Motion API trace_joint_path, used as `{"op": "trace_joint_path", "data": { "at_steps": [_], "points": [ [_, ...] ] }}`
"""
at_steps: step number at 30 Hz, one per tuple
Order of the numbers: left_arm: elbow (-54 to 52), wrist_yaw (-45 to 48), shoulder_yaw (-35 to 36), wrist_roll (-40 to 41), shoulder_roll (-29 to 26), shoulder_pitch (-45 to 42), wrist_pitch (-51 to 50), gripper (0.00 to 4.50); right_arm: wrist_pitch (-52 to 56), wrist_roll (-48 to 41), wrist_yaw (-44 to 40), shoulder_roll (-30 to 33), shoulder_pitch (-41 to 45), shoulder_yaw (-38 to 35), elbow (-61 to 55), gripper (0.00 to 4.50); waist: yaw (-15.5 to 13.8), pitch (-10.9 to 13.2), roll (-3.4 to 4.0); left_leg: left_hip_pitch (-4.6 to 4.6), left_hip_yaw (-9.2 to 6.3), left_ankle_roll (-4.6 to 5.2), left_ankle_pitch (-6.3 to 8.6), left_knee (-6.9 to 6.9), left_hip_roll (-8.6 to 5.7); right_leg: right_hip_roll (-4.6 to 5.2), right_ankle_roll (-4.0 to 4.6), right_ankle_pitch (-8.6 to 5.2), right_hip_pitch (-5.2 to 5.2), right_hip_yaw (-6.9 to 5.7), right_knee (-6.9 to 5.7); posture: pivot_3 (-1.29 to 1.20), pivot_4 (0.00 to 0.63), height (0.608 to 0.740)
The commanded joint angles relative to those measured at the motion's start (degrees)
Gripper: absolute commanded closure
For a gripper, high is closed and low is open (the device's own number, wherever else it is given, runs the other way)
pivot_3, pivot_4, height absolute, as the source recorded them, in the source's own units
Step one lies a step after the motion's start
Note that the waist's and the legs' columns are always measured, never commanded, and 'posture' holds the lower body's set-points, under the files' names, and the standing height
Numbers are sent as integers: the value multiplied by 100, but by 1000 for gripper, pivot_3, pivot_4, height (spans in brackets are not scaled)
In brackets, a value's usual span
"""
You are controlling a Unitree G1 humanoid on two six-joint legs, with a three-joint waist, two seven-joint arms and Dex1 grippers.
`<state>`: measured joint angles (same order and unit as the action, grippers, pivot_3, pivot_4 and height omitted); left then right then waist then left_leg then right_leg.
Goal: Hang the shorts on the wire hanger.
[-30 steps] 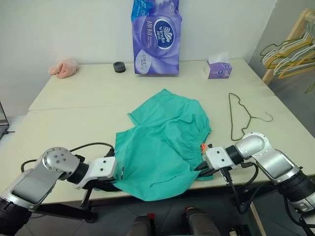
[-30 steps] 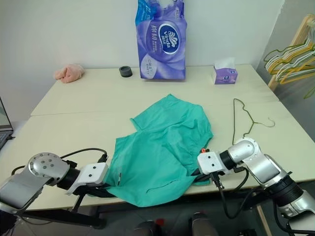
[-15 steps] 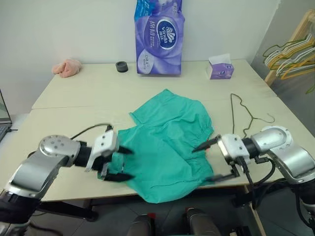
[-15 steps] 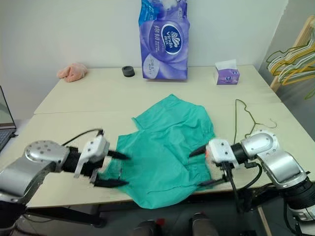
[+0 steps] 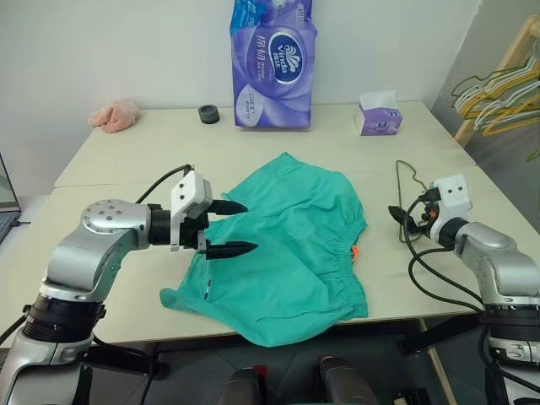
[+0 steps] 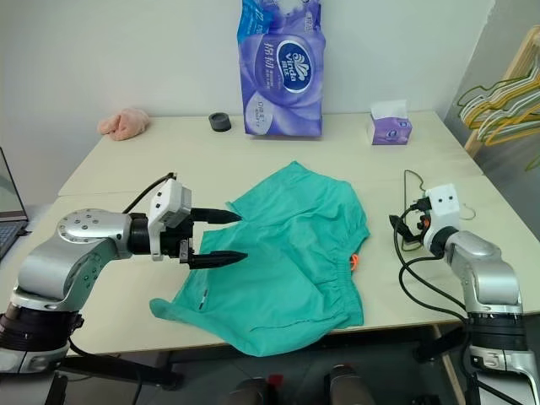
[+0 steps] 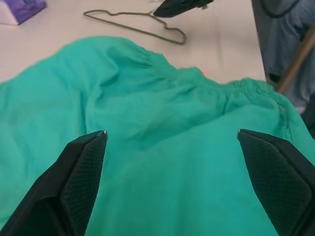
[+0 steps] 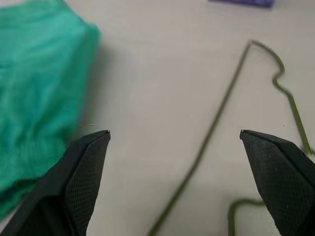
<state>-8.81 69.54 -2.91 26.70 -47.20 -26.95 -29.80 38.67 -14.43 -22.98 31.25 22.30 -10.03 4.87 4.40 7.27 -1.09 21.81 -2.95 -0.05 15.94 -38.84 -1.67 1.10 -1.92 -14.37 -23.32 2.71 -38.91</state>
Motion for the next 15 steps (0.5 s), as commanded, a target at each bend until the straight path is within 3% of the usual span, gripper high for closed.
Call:
{"op": "trace_joint_path", "data": {
  "at_steps": [1, 8, 14, 15],
  "points": [
    [125, 173, -151, -128, 88, -294, 270, 29, -68, 189, 252, -3, 386, -66, 573, 0, 45, 0, 1, 0, 2, 0, 0, 0, -1, 0, 0, 0, 1, 1, 1, -141, 100, 740],
    [344, 295, -296, -304, 195, -439, 527, 29, -200, 468, 419, -18, 913, -7, 1958, 0, 148, 1, 1, 0, 0, 2, 1, 7, 2, -3, 0, 0, 0, 2, 3, -131, 100, 740],
    [373, 305, -279, -348, 195, -367, 640, 29, 150, 440, 39, 74, 1145, 91, 2652, 0, 209, -1, -1, -1, -4, 2, 1, 7, 3, -4, -1, 0, 5, 0, 5, -132, 102, 740],
    [387, 307, -284, -360, 196, -362, 667, 7, 260, 436, -54, 103, 1184, 112, 2809, 174, 209, -2, -3, -2, -5, 2, 1, 7, 3, -4, -1, 0, 6, -1, 5, -133, 103, 740]
  ]
}}
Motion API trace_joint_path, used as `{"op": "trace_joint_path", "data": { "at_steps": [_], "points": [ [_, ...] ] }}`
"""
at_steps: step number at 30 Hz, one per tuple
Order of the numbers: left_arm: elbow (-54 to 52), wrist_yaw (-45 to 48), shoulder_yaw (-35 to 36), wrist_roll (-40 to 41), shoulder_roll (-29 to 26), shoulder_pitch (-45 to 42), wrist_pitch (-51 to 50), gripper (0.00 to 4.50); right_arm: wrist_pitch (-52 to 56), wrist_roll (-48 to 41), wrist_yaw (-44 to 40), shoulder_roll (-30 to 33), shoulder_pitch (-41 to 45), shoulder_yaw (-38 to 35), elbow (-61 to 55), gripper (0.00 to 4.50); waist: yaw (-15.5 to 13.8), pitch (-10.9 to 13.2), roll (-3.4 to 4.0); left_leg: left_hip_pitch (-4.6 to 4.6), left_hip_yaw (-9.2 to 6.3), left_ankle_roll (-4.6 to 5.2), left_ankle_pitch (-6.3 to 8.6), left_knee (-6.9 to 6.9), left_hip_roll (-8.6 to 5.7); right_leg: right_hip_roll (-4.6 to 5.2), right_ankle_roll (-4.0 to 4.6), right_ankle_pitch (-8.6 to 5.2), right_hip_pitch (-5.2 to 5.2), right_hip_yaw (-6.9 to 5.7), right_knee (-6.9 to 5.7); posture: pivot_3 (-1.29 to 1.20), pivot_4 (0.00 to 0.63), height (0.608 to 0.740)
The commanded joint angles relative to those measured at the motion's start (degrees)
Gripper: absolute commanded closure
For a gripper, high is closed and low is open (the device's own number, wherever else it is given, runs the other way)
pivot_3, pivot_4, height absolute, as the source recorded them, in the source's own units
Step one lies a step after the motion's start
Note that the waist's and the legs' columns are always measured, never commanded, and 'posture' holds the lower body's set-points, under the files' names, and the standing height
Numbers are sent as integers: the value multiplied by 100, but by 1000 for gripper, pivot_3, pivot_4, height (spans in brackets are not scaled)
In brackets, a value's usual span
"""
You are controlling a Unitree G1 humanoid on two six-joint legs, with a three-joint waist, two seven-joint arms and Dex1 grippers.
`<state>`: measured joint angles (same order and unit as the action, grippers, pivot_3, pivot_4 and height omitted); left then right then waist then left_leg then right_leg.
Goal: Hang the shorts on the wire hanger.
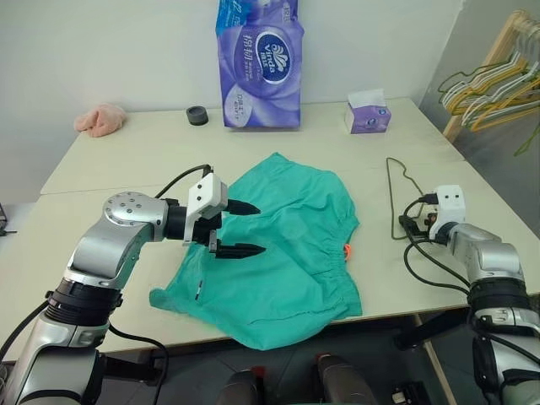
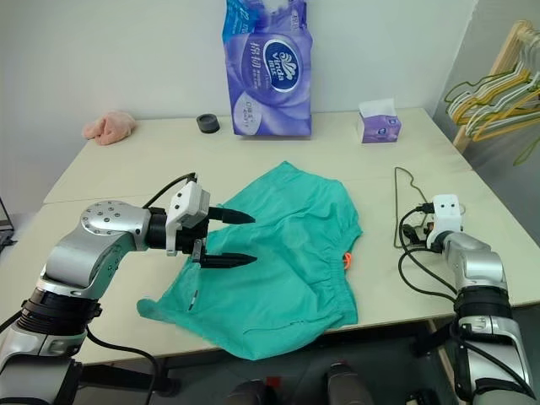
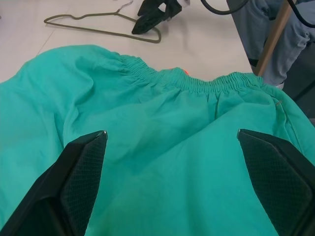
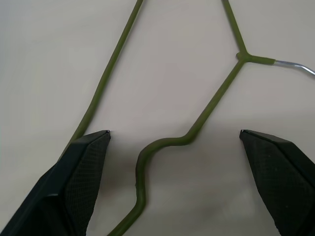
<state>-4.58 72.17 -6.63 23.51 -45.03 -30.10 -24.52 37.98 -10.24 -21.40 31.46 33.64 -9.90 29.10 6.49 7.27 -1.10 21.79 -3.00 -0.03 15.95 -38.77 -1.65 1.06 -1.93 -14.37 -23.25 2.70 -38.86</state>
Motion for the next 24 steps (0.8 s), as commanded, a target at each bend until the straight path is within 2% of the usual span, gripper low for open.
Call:
{"op": "trace_joint_path", "data": {
  "at_steps": [1, 2, 6, 13, 14, 19, 24],
  "points": [
    [-21, 46, 83, -54, -20, -47, 165, 0, 429, 11, -284, 102, 81, 108, 513, 383, -1, -2, -3, -2, -1, 0, 0, 0, 0, 0, 0, 0, 1, 0, 0, -134, 103, 740],
    [-5, 46, 77, -65, -15, -52, 186, 0, 540, 21, -311, 124, 108, 114, 642, 602, -5, -3, -5, -1, -2, 0, 0, 0, 0, 0, 0, 0, 2, -2, 0, -133, 104, 740],
    [41, 38, 66, -95, 16, -65, 249, 0, 786, 24, -287, 153, 190, 52, 1022, 1930, -6, -12, -19, -2, -7, 0, 0, 0, 0, -1, 0, 0, 5, -6, 1, -132, 104, 740],
    [72, -12, 66, -182, 56, 16, 384, 0, 398, 208, 64, 107, 184, 42, 1261, 4277, -6, -46, -73, -4, -19, 0, 0, 0, 6, -2, 0, -1, 11, -8, 5, -133, 108, 740],
    [77, -30, 70, -196, 59, 22, 397, 0, 217, 277, 123, 119, 182, 76, 1246, 4439, -7, -50, -80, -4, -20, 0, 0, 0, 6, -2, 0, 0, 11, -8, 5, -133, 108, 740],
    [225, -270, 142, -294, 166, -29, 421, 0, -540, 463, 205, 198, 278, 136, 1123, 4439, -13, -53, -85, -5, -14, 0, 0, -1, 2, -2, 0, 0, 16, -10, 15, -135, 111, 740],
    [677, -805, 229, -576, 337, -253, 511, 0, -1085, 493, 118, 221, 260, 140, 571, 4439, -5, -30, -49, 2, -8, 0, 0, -2, 0, 0, -1, 0, 9, -4, 16, -136, 113, 740]
  ]
}}
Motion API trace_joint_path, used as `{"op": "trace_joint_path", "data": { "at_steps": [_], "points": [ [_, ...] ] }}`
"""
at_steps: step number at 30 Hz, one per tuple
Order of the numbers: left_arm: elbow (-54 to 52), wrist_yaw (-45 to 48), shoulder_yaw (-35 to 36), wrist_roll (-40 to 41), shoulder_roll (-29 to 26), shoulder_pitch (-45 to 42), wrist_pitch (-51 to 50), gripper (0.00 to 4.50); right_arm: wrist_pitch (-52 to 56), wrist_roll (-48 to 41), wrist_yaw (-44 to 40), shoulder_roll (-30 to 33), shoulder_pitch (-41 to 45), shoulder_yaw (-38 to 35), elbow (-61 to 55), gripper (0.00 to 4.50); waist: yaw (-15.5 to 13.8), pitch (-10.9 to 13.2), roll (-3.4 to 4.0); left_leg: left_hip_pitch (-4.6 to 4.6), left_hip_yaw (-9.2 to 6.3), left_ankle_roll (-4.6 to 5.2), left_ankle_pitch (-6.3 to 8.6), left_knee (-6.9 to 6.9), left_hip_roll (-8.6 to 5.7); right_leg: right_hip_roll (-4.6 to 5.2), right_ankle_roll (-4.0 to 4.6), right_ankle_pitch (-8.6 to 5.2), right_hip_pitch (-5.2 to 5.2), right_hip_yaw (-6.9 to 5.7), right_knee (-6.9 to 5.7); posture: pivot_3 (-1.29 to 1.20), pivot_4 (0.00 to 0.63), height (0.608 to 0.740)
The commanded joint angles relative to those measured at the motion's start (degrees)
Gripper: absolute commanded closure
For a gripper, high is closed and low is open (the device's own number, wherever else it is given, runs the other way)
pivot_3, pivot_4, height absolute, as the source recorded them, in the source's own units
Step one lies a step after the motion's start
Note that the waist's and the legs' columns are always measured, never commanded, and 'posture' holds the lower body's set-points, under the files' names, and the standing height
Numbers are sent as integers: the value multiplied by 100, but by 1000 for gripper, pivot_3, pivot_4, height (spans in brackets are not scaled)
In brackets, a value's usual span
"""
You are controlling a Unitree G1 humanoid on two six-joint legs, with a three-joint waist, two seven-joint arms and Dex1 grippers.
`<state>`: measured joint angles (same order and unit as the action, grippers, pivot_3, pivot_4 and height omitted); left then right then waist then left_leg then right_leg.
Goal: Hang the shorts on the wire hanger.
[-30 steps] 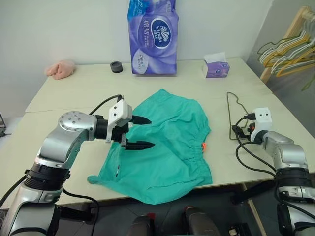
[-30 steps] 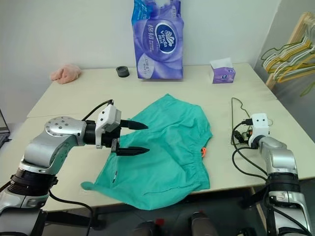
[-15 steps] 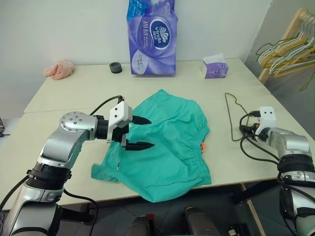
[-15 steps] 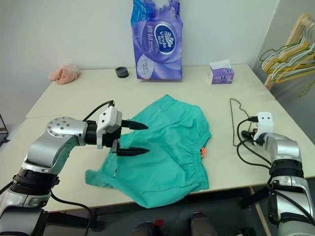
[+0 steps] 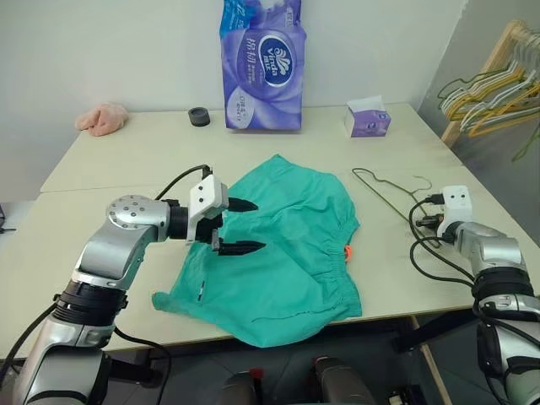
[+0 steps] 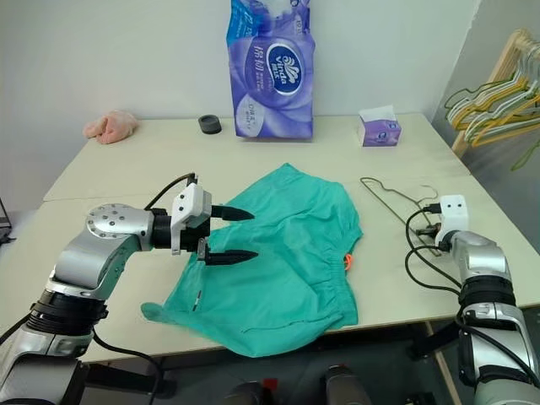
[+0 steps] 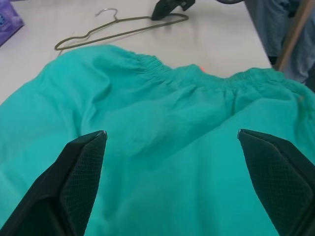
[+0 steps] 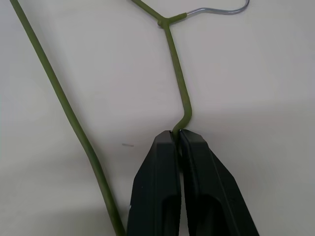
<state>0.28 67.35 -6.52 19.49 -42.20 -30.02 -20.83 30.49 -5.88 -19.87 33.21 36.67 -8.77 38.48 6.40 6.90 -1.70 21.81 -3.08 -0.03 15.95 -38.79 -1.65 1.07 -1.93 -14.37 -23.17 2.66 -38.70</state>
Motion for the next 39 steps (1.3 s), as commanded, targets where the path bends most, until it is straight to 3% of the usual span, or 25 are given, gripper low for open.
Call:
{"op": "trace_joint_path", "data": {
  "at_steps": [1, 8, 12, 17, 23, 31, 39],
  "points": [
    [355, -461, 252, -257, 89, -341, 207, 0, -461, 74, -102, 61, -69, 58, -554, 4439, 2, 14, 22, 1, 1, 0, 0, 1, 0, 0, 0, 0, -2, 1, 0, -138, 114, 740],
    [1730, -1415, 886, -251, 327, -1220, -4, 0, -1824, 422, -763, 274, -445, 630, -2049, 4439, 42, 51, 77, 7, 2, 1, 1, 2, -1, 0, -3, -1, -14, 2, -7, -148, 115, 740],
    [2106, -1320, 1177, 84, 302, -1550, -706, 0, -2811, 868, -986, 402, -565, 1091, -2570, 4439, 78, 51, 77, 7, -3, 0, 1, 4, 1, 0, -6, -3, -15, -4, -8, -146, 113, 740],
    [1575, -327, 1058, 726, 51, -1198, -1910, 0, -3899, 1430, -1135, 436, -455, 1592, -2909, 4439, 155, 53, 79, 7, -4, -1, 1, 4, -1, 1, -7, -3, -15, -5, -11, -144, 112, 740],
    [824, 370, 647, 787, -241, -635, -2109, 0, -4703, 1769, -1292, 376, -264, 1921, -2965, 4439, 152, 58, 77, 6, -9, -3, 1, 5, 0, 2, -6, -4, -16, -4, -11, -143, 112, 740],
    [749, 434, 236, 195, -282, -202, -1200, 0, -4693, 1585, -1573, 192, -135, 1883, -3319, 4439, 144, 60, 77, 6, -10, -3, 1, 5, 0, 6, -5, -4, -16, 1, -10, -146, 112, 740],
    [876, 244, 81, 20, 116, -129, -922, 0, -4153, 1326, -1708, -20, -108, 1790, -3766, 4439, 141, 60, 77, 7, -11, -3, 1, 4, -1, 7, -5, -4, -16, 0, -10, -150, 110, 740]
  ]
}}
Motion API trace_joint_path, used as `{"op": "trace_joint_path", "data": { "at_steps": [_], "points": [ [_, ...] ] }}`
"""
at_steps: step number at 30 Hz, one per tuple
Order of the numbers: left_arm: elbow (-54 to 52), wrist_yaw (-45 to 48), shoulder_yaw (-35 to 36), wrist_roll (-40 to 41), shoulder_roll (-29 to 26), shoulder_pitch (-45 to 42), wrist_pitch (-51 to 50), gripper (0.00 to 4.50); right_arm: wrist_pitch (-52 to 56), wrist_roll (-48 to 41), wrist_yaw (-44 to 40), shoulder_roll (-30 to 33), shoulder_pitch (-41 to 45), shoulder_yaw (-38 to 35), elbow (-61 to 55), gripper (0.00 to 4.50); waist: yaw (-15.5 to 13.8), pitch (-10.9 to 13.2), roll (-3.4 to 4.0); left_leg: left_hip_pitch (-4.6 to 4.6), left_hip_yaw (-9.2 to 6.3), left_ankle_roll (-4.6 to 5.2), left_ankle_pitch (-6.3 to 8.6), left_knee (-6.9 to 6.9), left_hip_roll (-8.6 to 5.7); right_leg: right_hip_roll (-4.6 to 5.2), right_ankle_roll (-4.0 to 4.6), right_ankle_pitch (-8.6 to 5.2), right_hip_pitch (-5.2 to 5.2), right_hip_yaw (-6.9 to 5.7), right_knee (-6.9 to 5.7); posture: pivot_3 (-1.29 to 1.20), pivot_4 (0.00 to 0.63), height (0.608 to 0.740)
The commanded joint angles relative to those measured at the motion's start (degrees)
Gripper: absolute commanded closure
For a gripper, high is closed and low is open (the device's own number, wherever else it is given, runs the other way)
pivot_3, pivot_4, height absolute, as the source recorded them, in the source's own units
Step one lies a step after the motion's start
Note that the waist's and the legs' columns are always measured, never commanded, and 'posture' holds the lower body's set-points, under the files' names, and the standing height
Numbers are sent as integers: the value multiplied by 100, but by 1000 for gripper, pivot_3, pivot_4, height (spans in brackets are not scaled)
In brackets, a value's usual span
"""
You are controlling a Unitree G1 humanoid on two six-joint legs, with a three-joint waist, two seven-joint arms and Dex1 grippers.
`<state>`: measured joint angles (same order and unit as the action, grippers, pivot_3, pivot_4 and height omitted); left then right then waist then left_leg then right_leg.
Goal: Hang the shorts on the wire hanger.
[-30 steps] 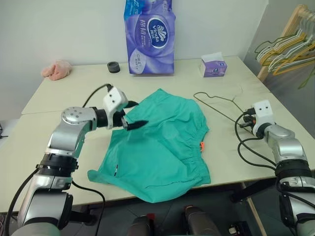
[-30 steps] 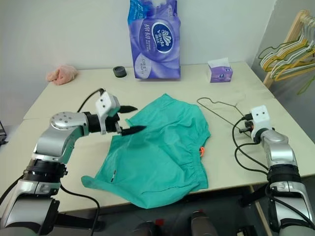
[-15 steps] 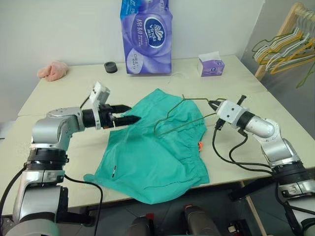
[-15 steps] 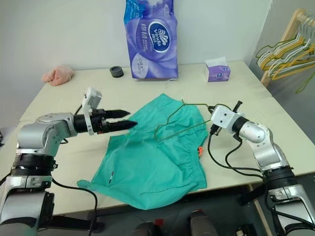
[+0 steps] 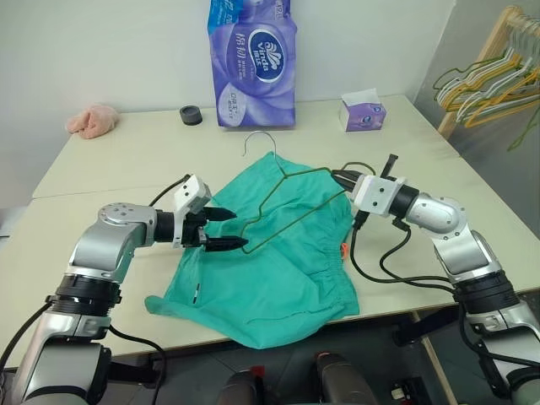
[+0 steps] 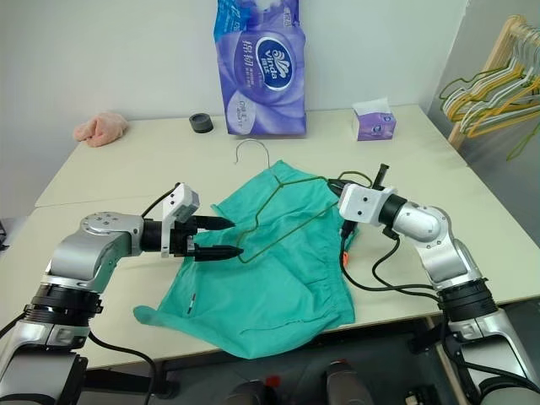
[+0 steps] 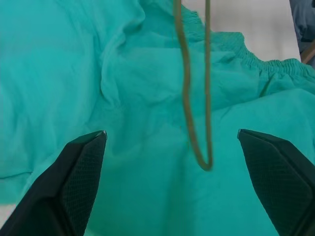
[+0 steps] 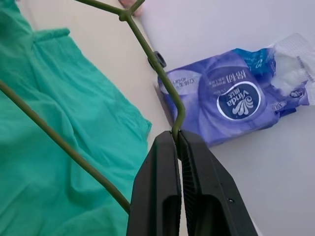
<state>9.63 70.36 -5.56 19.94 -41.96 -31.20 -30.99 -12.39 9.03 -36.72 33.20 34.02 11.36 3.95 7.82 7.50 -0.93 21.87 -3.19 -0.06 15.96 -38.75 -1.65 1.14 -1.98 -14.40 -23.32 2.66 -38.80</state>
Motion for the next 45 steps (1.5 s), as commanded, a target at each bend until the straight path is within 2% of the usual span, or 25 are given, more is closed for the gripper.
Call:
{"op": "trace_joint_path", "data": {
  "at_steps": [1, 7, 8, 11, 22, 23, 25, 29, 33, 39, 41, 45],
  "points": [
    [-68, -48, -39, -13, 149, -7, 80, 0, 202, -178, -25, -33, 158, -223, -363, 4439, -2, 0, 0, 0, 0, 0, 0, 0, 0, 0, 0, 0, 0, -1, 0, -153, 109, 740],
    [-146, -40, -157, 59, 354, 14, -147, 0, 469, -226, -45, -74, 141, -218, -637, 4439, 10, 0, 0, 0, -2, 0, 0, 0, 0, 0, 0, 0, 0, 1, -1, -163, 110, 740],
    [-105, -78, -137, 57, 381, -8, -172, 184, 489, -226, -48, -73, 131, -219, -663, 4483, 10, 0, 0, 0, -3, 0, 0, 0, 0, 0, 0, 0, 0, 0, -1, -163, 110, 740],
    [-58, -104, -92, 94, 410, -38, -246, 863, 530, -225, -57, -63, 104, -218, -715, 4500, 10, 0, 0, 0, -3, 0, 0, 0, 0, 0, 0, 0, 0, -1, 0, -164, 110, 740],
    [-328, -77, -54, 174, 348, 136, -410, 4299, 464, -209, -353, 45, 21, -54, -772, 4500, 10, 0, 0, 0, -2, 0, 0, 0, 0, 0, 0, 0, 0, -1, 0, -156, 109, 740],
    [-356, -79, -53, 172, 341, 155, -416, 4489, 331, -172, -488, 118, -30, 33, -796, 4500, 8, 0, 0, 0, -3, 0, 0, 0, 0, 0, 0, 0, 0, -1, 0, -156, 109, 740],
    [-417, -85, -48, 169, 322, 193, -432, 4489, 214, -210, -688, 201, -144, 105, -857, 4500, 3, 0, 0, 0, -3, 0, 0, 0, 0, 0, 0, 0, 0, -2, 1, -155, 109, 740],
    [-564, -132, -64, 60, 226, 290, -367, 4500, 371, -361, -1046, 321, -356, 135, -1091, 3506, 5, 0, 0, -1, -3, 0, 0, 0, 0, 0, 0, 0, 0, -2, 1, -155, 110, 740],
    [-686, -242, -45, -73, 83, 350, -290, 4500, 751, -741, -1610, 661, -613, 27, -1500, 2045, -6, 2, -1, 1, -4, 0, 0, 0, 0, 1, -1, 0, 0, -2, 2, -153, 113, 740],
    [-920, -20, -157, -514, -510, 477, 359, 4500, 3078, -2057, -2307, 1438, -550, -720, -2142, 25, -41, 24, 3, 0, -7, 0, 0, 0, 1, 2, 0, 0, 3, -2, 6, -156, 116, 740],
    [-924, 78, -186, -575, -639, 448, 509, 4500, 3583, -2313, -2384, 1606, -466, -825, -2350, 25, -52, 25, 6, 0, -7, 0, 0, 1, 1, 4, 0, -1, 3, -3, 9, -161, 115, 740],
    [-923, 255, -295, -681, -727, 347, 736, 4500, 4179, -2441, -2531, 1722, -336, -567, -2543, 25, -54, 25, 6, -1, -8, 0, 1, 2, 5, 4, 0, -3, 4, -4, 12, -163, 113, 740]
  ]
}}
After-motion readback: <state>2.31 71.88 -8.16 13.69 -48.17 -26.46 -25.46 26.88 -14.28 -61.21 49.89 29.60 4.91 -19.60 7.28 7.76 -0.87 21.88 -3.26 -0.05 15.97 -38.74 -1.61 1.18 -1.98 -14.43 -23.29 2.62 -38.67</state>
